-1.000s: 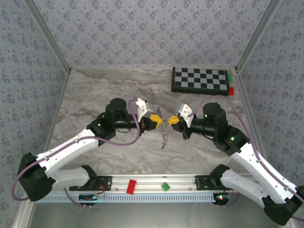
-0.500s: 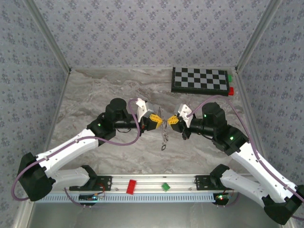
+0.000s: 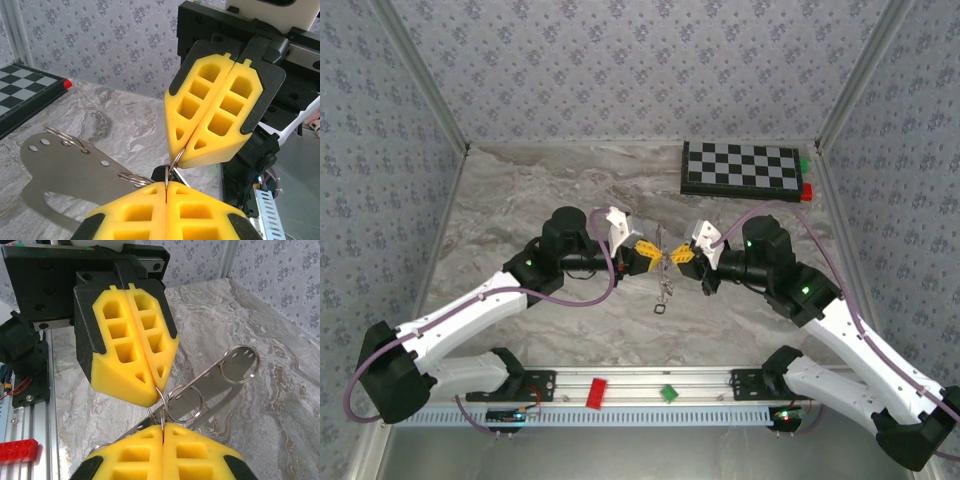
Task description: Put the keys on the keyring
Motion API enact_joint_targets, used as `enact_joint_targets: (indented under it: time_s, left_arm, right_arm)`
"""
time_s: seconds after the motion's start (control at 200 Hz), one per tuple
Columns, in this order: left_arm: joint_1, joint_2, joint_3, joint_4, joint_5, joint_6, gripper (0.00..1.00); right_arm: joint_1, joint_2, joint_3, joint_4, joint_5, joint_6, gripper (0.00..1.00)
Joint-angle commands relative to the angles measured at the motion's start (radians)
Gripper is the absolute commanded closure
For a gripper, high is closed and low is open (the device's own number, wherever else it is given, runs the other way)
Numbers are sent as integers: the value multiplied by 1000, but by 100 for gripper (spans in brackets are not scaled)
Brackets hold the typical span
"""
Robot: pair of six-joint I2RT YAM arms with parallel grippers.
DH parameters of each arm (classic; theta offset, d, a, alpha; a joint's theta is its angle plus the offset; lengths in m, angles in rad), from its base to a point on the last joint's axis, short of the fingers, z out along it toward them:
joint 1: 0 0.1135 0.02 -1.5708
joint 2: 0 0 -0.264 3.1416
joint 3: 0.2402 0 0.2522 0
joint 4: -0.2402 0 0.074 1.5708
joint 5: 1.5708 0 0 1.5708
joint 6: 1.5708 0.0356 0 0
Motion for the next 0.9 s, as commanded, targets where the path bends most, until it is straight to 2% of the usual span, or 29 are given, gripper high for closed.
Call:
enact_joint_targets:
  time_s: [0.0, 0.895]
  left_arm:
    - [4, 0, 15, 40, 22, 1, 100]
    - [3, 5, 22, 32, 41, 5, 100]
  right_arm:
    - [6, -9, 12, -1, 3, -16, 100]
    - [6, -17, 3, 9, 22, -24, 100]
